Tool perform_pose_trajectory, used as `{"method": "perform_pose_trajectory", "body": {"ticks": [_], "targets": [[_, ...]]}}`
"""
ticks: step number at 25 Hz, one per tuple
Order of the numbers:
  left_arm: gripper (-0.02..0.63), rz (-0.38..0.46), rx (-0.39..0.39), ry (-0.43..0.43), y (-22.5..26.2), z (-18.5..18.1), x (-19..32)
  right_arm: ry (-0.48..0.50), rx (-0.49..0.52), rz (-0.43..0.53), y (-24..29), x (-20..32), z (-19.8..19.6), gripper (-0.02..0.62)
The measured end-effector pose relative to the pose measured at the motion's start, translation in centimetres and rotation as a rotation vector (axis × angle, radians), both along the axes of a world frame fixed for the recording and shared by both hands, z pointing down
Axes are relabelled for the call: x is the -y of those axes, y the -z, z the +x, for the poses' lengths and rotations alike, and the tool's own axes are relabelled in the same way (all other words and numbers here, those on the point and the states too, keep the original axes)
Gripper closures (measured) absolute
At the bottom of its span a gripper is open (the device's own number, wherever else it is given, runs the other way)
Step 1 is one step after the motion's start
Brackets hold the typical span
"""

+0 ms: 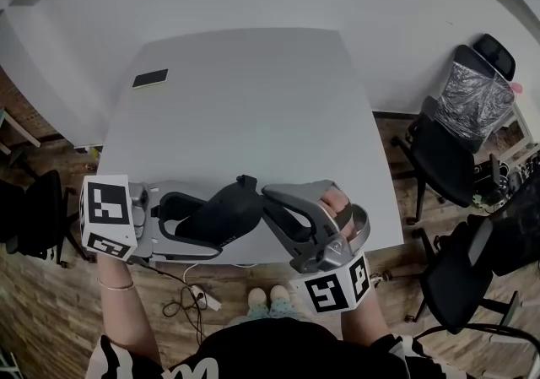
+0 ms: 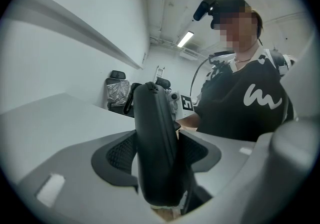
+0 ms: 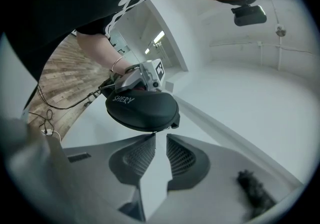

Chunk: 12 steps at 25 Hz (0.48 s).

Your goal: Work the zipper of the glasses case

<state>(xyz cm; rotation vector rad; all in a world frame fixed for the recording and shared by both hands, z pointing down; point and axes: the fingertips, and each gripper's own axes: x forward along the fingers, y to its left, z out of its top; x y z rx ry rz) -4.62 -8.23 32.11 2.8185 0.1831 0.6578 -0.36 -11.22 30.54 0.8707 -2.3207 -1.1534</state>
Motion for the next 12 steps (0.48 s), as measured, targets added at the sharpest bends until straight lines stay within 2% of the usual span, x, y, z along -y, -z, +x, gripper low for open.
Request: {"method": "perform_pose_trajectory", "body": {"ticks": [9,12], "targets": [[0.339,0.023,-0.020,0.015,0.79,0.08,-0.11,0.042,-0.080,-0.046,-0.07,-0.65,0.37,0.520],[0.339,0.014,-0.024,0.007,0.66,0.19,-0.08,0.032,-0.065,-0.002,0.57,-0.62,-0.09,0.520]]}}
